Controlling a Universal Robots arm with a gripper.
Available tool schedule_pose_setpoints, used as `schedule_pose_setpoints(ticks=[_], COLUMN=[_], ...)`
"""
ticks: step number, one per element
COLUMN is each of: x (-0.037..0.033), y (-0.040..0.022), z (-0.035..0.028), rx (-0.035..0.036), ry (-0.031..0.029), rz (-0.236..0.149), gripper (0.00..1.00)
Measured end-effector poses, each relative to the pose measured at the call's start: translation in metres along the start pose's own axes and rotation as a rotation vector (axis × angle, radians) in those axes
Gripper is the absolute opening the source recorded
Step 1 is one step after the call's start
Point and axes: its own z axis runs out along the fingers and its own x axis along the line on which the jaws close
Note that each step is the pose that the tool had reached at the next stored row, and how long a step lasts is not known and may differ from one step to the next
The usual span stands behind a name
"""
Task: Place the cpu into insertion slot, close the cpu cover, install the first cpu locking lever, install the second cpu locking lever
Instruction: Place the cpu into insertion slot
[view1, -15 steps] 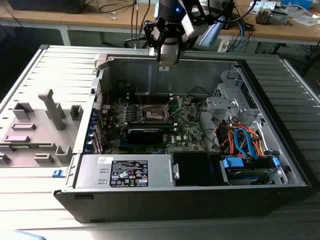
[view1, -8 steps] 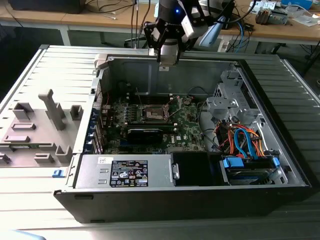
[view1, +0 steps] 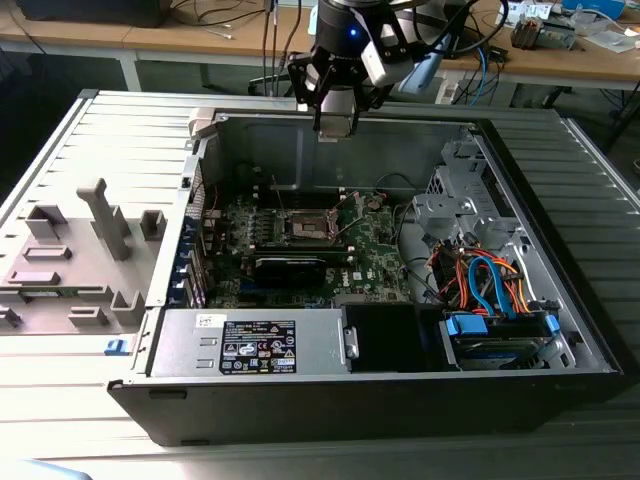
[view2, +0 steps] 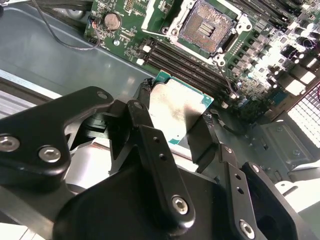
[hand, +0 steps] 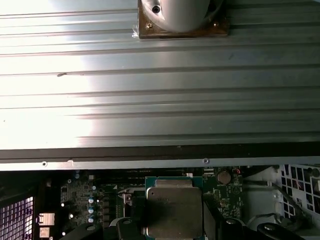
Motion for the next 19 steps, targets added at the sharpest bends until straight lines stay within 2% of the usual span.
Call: schedule_pose_setpoints(ticks=[9, 11, 19], x=[0.0001, 0.0, 0.0], y=[-0.0023, -0.0035, -0.0039], z=[0.0002, 0.005, 0.0058], rx=[-0.0001, 0.0001, 0.0001], ry=[0.0, 0.0, 0.0], rz=[0.0, 0.0, 0.0], gripper=[0.54, 0.54, 0.54])
